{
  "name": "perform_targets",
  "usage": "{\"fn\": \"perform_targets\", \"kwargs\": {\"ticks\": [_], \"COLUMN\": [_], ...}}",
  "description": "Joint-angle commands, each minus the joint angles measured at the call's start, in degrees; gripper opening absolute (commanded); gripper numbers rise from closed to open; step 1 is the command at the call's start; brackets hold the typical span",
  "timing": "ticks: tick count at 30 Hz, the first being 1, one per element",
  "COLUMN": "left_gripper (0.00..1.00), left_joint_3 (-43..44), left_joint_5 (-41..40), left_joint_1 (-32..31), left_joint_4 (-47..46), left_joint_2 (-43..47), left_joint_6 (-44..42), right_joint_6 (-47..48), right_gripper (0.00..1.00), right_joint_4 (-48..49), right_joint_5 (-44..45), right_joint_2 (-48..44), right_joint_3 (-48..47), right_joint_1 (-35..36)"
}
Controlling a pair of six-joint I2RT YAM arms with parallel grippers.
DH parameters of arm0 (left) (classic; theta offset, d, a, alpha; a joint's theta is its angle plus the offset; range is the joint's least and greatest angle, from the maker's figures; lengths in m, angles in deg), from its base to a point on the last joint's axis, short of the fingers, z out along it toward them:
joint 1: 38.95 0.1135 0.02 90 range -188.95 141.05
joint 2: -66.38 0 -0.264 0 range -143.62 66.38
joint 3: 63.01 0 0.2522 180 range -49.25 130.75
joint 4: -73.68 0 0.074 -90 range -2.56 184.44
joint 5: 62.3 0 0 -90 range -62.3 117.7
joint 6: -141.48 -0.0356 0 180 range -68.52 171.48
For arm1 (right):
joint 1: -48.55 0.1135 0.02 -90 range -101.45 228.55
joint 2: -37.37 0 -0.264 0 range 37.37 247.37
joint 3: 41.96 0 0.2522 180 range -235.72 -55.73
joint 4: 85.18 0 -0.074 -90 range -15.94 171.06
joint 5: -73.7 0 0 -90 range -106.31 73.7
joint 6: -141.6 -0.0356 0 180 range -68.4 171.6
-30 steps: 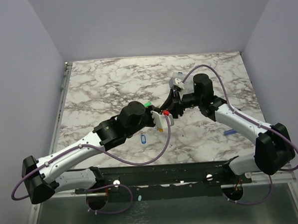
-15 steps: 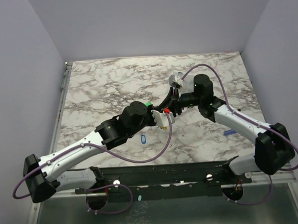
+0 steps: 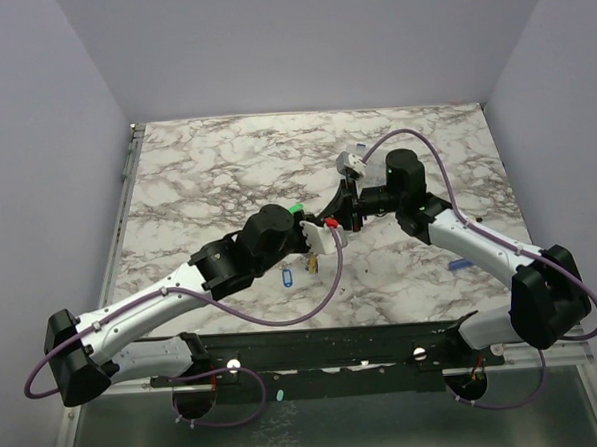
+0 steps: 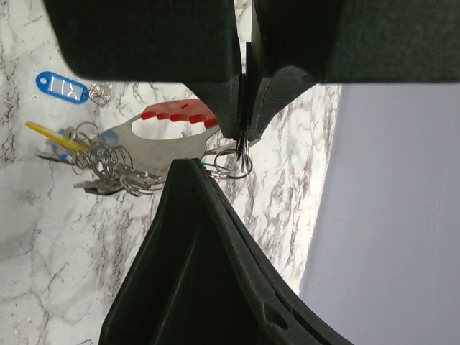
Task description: Remove the keys from the keyring
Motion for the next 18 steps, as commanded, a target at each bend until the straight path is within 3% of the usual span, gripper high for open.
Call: {"fn": "perform_targets", "kwargs": {"ticks": [1,8,18], "left_gripper": [0.00,0.00,0.00], "left_joint_3": [-2.1,-8.4,-8.6], "left_joint_5": [-0.4,5.0,6.7], "left_joint_1": [0.8,1.2,1.5], "left_joint_4": [-2.3,-6.9,-8.2], "left_joint_2": [4.3,10.0,9.4], "left_joint_6": [-1.2,-5.5,-6.0], "right_joint_6": [2.2,2.5,3.2], "right_gripper": [0.00,0.01,0.01], "right_joint_4": [-2.1,-2.4,-2.4], "right_joint_5": [1.8,2.4,-3.4], "right_joint_2": [-0.8,-1.1,-1.4], "right_joint_3": [0.4,0.6,1.1], "right_joint_1": [0.3,0.3,0.3]}}
